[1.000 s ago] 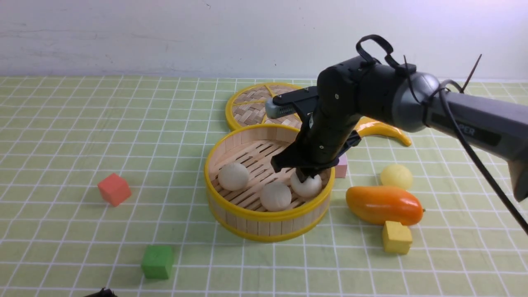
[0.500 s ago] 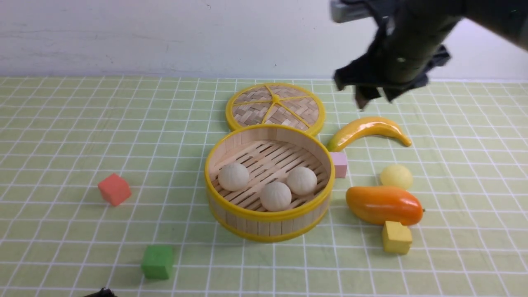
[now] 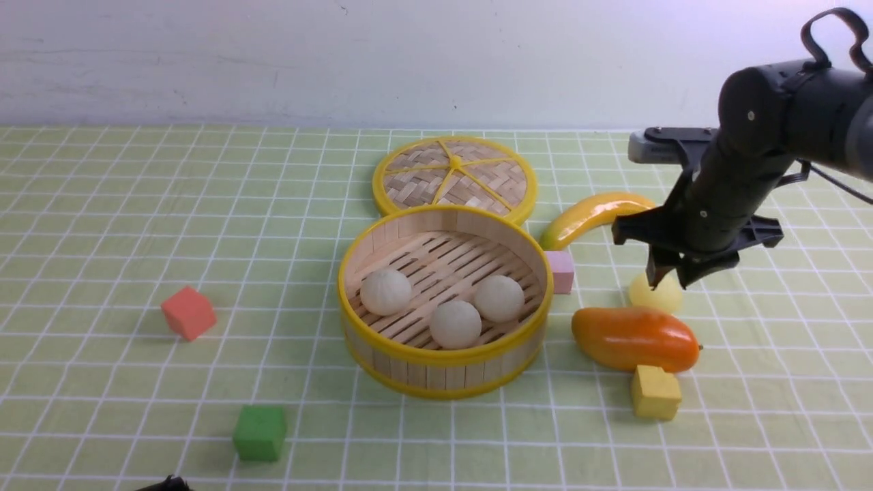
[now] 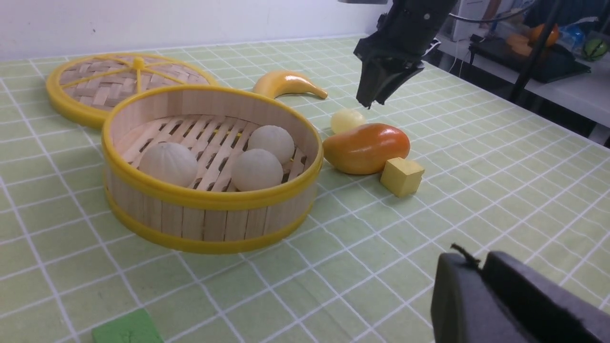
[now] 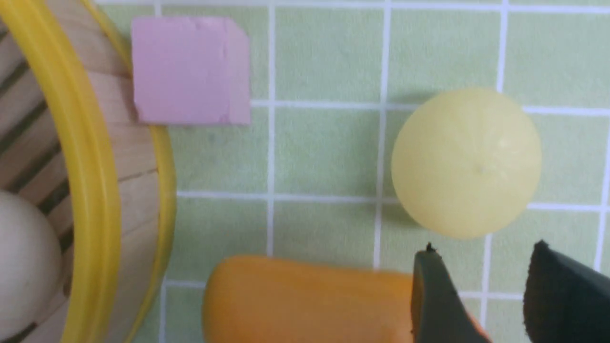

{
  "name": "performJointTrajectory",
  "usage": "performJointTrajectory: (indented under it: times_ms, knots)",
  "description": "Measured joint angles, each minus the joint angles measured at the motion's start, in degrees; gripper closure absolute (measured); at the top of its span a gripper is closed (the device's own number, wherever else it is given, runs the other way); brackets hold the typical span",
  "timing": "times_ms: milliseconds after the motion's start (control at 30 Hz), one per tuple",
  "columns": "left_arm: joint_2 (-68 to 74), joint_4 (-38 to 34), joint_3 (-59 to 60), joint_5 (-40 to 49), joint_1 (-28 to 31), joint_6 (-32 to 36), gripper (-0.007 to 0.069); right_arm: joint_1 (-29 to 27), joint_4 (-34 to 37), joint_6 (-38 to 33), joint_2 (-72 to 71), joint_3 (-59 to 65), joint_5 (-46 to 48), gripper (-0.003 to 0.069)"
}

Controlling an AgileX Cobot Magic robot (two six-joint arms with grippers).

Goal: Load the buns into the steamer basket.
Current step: Use the right arm to grab a steamed stuffed bun

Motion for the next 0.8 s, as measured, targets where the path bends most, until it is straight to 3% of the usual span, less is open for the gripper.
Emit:
performJointTrajectory:
  times_ms: [800]
  knots:
    - [0.0,0.0,0.05,0.19,-0.11,0.0,0.0568,-1.83,0.65,0.0,4.87,0.06,-6.93,0.038]
